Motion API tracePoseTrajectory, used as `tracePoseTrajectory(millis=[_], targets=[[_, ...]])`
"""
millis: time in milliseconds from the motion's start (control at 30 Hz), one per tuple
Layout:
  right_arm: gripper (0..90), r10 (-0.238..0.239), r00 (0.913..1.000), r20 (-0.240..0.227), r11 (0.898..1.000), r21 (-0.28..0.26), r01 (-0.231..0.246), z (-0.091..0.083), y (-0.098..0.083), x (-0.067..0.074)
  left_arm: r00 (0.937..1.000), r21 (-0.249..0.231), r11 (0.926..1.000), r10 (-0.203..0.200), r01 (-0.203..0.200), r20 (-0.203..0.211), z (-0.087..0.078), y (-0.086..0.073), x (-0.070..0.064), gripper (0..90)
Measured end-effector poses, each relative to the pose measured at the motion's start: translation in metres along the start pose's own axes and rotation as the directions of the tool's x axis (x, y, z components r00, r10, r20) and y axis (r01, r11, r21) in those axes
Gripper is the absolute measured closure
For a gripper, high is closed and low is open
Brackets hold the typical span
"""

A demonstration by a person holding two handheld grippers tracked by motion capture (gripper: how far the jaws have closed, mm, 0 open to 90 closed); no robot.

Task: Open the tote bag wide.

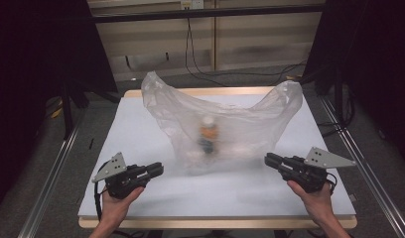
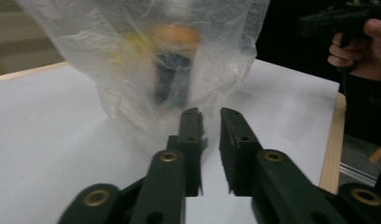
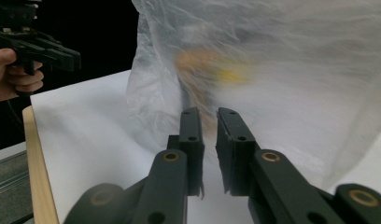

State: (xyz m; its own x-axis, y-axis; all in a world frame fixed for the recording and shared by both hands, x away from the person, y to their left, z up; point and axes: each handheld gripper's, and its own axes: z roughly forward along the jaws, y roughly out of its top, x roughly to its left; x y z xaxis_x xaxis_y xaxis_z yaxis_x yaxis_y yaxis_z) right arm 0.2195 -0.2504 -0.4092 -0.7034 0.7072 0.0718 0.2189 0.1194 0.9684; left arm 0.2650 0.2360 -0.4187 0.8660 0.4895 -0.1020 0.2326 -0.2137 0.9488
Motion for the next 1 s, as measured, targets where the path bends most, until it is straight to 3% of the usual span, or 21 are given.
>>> tracePoseTrajectory(millis=[33, 100, 233, 500, 733, 800, 900, 1000], targets=[[81.7, -0.002, 1.0, -0.004, 1.0, -0.003, 0.002, 0.003, 0.002, 0.0, 0.9999, 0.0, 1.0, -0.004, 0.004, 0.013, 0.002, 0.002, -0.001, 82.3], [83.8, 0.017, 0.9996, -0.02, 1.0, 0.003, -0.017, 0.007, 0.006, -0.001, 0.9987, 0.019, 0.9985, 0.051, -0.051, -0.001, 0.006, 0.008, -0.002, 84.2], [89.7, 0.022, 0.9989, -0.041, 1.0, -0.001, -0.022, 0.015, 0.017, -0.004, 0.9978, 0.013, 0.9982, 0.059, -0.059, 0.031, 0.013, 0.017, -0.002, 90.0], [90.0, 0.022, 0.997, -0.074, 1.0, -0.014, -0.023, 0.027, 0.039, -0.007, 0.9956, -0.005, 0.9986, 0.053, -0.053, 0.077, 0.032, 0.036, 0.0, 90.0], [90.0, 0.002, 0.9962, -0.087, 1.0, 0.003, -0.002, 0.034, 0.053, -0.007, 0.9934, -0.011, 0.9974, 0.071, -0.071, 0.09, 0.044, 0.046, 0.0, 90.0], [90.0, -0.016, 0.9952, -0.097, 1.0, 0.001, 0.016, 0.036, 0.058, -0.006, 0.9914, -0.005, 0.9952, 0.098, -0.098, 0.087, 0.048, 0.049, 0.0, 90.0], [90.0, -0.038, 0.9931, -0.111, 0.999, -0.007, 0.038, 0.037, 0.062, -0.006, 0.9919, -0.013, 0.9959, 0.09, -0.09, 0.089, 0.049, 0.053, 0.001, 90.0], [90.0, -0.037, 0.995, -0.093, 0.999, -0.02, 0.035, 0.039, 0.071, -0.009, 0.9937, -0.04, 0.9969, 0.071, -0.068, 0.087, 0.049, 0.06, 0.007, 90.0]])
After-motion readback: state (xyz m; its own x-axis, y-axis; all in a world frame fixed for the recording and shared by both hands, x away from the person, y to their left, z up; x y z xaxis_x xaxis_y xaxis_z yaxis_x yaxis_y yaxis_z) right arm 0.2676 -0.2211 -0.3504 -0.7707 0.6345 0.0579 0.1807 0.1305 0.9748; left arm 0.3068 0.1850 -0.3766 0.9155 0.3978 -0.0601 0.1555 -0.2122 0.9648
